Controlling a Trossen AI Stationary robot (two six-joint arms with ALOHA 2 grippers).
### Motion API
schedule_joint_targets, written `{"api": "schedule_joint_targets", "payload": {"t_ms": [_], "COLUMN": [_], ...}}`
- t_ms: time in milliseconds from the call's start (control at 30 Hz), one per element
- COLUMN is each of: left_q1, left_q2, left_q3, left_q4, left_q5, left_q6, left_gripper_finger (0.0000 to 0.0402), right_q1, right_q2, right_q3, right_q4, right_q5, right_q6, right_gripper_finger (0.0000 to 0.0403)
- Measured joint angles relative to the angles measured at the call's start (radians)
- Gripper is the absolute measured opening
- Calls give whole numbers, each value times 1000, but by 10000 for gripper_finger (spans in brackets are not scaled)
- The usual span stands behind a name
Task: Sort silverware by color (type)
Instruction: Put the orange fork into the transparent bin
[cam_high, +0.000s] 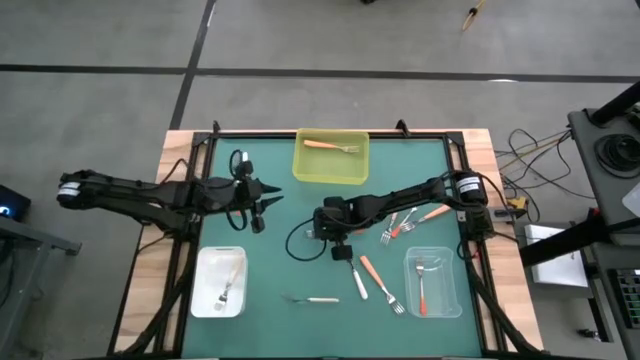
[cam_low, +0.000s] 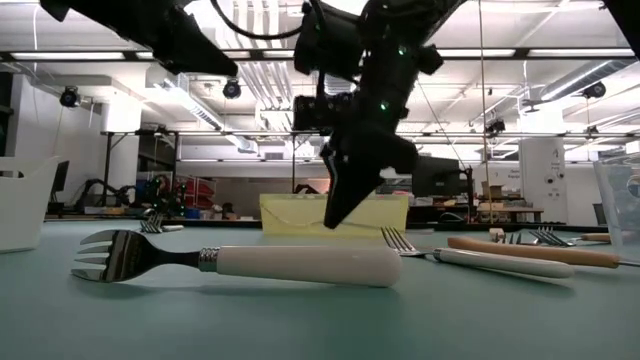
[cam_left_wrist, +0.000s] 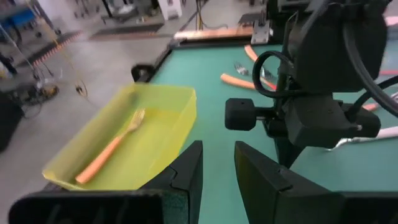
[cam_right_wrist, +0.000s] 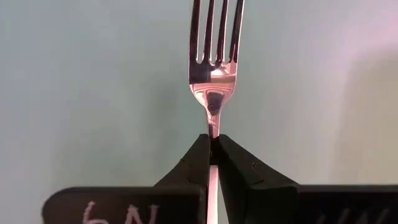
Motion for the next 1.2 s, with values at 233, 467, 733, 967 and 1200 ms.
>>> {"api": "schedule_joint_targets", "payload": {"t_ms": [233,467,733,967,1200], "left_q1": [0,0,0,0,0], "left_q2": [-98,-189,-232,-230,-227], "left_q3": [16,8,5,4,0], "left_q4": [5,-12,-72,-91,-91], "left_q5": [-63,-87,-113,-113,-113], "left_q6": [115,159,156,148,148], "left_gripper_finger": [75,75,75,75,75], "right_q1": [-44,-66,-82,-84,-80], "right_q2": [-13,-15,-15,-21,-77], "right_q3": [73,175,339,465,501], "right_q4": [-73,-161,-336,-466,-598], "right_q5": [0,34,90,-1,-15], "right_q6": [153,305,486,560,656], "right_gripper_finger": [9,10,10,10,11]}}
